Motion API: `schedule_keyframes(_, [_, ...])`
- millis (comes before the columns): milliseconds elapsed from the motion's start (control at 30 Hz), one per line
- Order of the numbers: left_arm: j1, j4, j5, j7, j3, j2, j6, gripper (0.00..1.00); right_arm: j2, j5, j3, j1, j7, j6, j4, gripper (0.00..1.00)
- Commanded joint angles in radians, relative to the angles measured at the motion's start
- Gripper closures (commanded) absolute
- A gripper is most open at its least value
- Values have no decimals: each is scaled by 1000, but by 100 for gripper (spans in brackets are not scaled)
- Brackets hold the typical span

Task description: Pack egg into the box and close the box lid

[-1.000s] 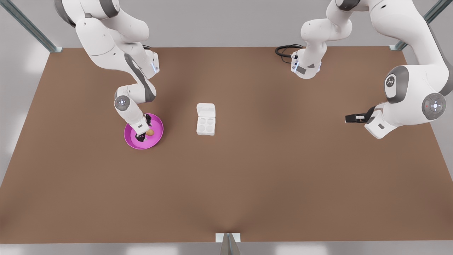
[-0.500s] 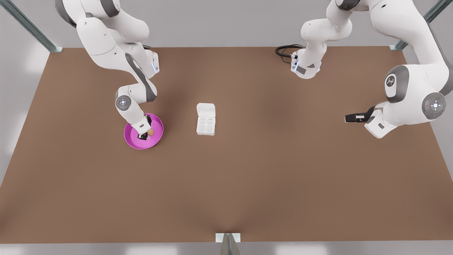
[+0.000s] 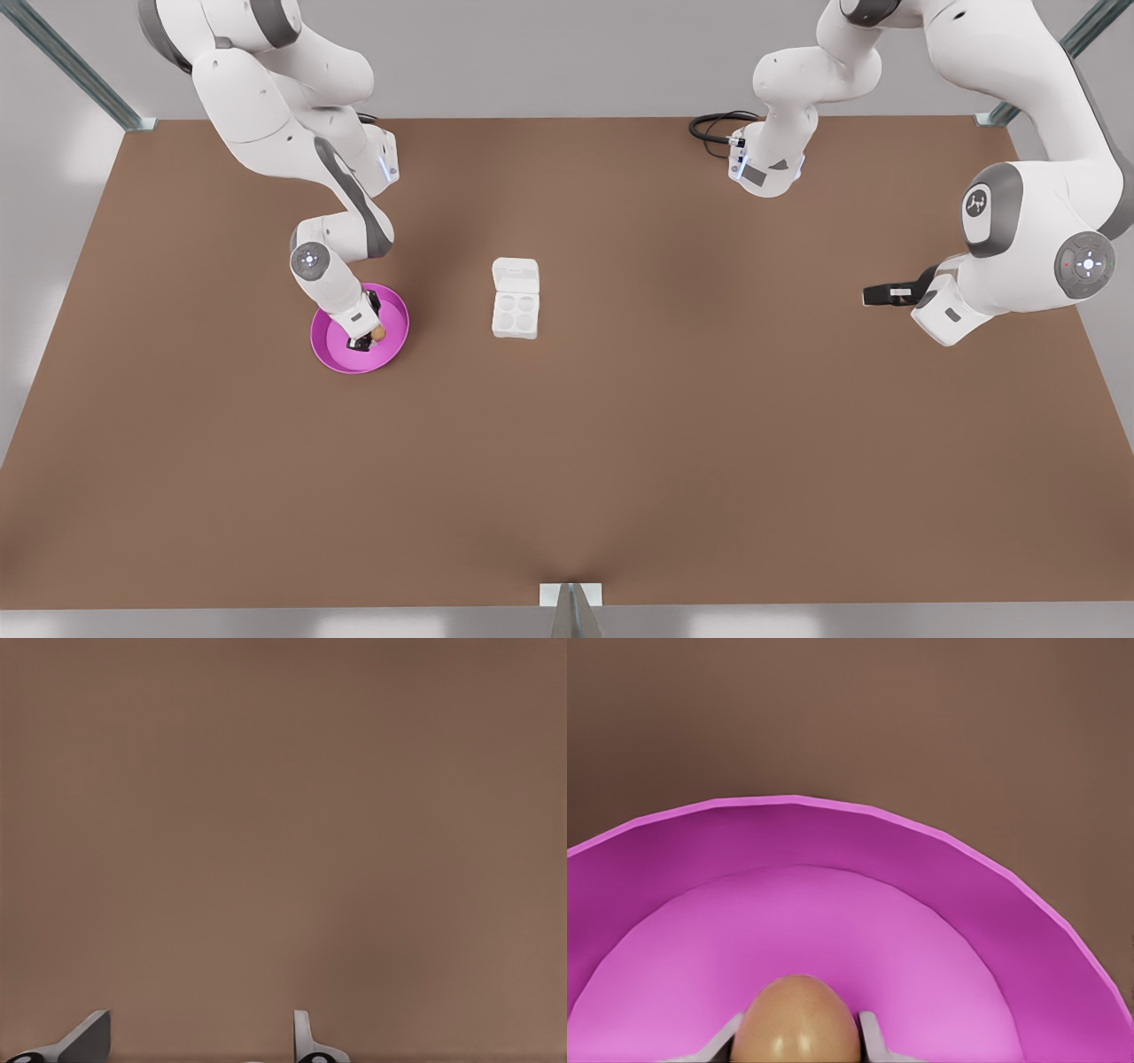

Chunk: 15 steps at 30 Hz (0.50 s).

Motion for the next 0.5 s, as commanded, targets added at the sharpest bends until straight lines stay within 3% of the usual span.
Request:
schedule_keyframes(0, [0, 0, 0, -2, -1, -1, -2, 0, -2, 0, 0, 0, -14, -2, 1, 48])
schedule_keyframes(133, [-3, 10, 1, -22, -1, -1, -2, 0, -2, 0, 0, 0, -16, -3, 1, 53])
schedule_keyframes(400, [-3, 10, 1, -22, -1, 1, -2, 0, -40, 0, 2, -3, -22, -69, 8, 53])
schedule_keyframes(467, [-3, 10, 1, -22, -1, 1, 0, 0, -86, 1, 5, -4, -23, -175, 31, 53])
